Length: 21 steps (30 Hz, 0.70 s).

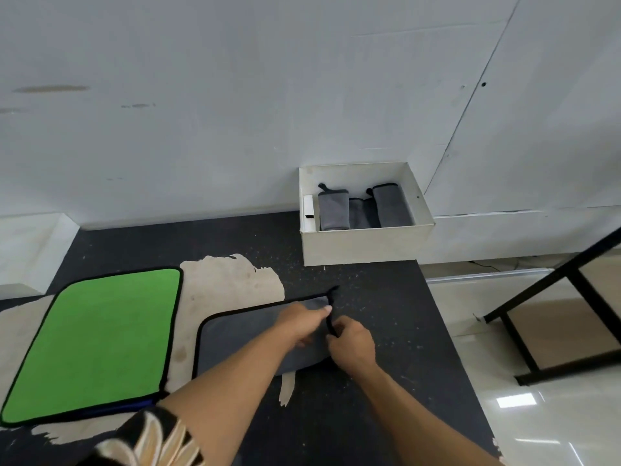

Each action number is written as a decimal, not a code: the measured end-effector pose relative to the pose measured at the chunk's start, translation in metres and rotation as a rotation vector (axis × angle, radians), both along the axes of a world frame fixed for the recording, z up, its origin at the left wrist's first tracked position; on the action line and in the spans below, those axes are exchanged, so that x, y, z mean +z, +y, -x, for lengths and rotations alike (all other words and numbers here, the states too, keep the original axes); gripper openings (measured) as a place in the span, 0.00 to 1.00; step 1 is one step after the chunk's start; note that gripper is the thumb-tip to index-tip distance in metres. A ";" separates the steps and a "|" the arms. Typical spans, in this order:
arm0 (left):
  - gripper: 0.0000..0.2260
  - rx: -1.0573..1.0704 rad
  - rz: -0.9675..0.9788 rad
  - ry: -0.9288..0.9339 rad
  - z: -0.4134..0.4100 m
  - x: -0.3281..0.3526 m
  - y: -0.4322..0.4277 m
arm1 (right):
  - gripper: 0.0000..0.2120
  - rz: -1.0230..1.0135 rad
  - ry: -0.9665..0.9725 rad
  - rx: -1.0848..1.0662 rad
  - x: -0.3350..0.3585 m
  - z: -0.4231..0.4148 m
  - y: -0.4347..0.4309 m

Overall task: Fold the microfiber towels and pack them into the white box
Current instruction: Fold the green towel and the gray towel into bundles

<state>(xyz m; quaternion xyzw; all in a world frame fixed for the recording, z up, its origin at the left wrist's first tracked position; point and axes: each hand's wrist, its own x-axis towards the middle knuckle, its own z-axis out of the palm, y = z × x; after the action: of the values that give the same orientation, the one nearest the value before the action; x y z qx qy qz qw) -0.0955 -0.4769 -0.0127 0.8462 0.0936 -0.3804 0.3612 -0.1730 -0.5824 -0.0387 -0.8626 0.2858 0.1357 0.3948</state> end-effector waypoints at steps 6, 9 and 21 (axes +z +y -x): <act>0.15 0.013 -0.083 0.019 -0.017 0.003 -0.023 | 0.16 -0.051 -0.145 0.088 0.013 -0.001 -0.001; 0.09 -0.057 -0.210 -0.042 -0.020 0.008 -0.025 | 0.13 -0.061 -0.155 0.120 0.015 -0.001 -0.002; 0.10 -0.038 -0.349 -0.302 -0.036 0.008 0.006 | 0.05 -0.102 -0.227 0.201 0.025 -0.007 0.022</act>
<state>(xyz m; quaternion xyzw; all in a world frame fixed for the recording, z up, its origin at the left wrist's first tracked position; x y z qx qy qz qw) -0.0597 -0.4705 -0.0049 0.9447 0.0869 -0.2343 0.2122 -0.1663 -0.5601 -0.0136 -0.8756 0.1442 0.0907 0.4521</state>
